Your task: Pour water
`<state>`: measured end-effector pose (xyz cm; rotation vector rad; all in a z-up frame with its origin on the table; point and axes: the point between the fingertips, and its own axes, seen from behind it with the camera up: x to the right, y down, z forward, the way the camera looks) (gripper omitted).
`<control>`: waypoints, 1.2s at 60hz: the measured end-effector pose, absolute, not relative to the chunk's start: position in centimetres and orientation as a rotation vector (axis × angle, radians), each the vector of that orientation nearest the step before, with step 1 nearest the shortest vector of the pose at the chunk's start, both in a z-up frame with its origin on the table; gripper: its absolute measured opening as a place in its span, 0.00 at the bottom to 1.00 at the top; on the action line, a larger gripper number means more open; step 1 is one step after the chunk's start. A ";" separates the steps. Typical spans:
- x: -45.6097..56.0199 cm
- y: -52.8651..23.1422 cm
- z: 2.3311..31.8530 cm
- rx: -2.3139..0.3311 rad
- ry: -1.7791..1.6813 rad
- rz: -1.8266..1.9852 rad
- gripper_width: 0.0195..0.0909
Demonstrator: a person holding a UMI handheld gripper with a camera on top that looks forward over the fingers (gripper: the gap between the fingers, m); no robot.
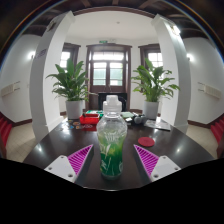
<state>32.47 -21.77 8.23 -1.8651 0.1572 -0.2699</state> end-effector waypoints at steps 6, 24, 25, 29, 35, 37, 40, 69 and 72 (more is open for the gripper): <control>32.6 -19.2 8.6 -1.841 0.124 -0.250 0.85; 34.2 -15.8 6.4 -1.848 0.138 -0.307 0.42; 34.0 -15.7 6.4 -1.843 0.129 -0.304 0.42; 33.9 -15.7 6.4 -1.840 0.125 -0.298 0.33; 33.7 -15.7 6.6 -1.833 0.118 -0.286 0.22; 33.8 -15.6 6.6 -1.833 0.123 -0.283 0.19; 33.8 -15.5 6.6 -1.830 0.113 -0.284 0.19; 19.6 -4.5 7.1 -1.811 0.413 0.296 0.19; 19.0 -3.1 7.3 -1.762 0.585 0.455 0.19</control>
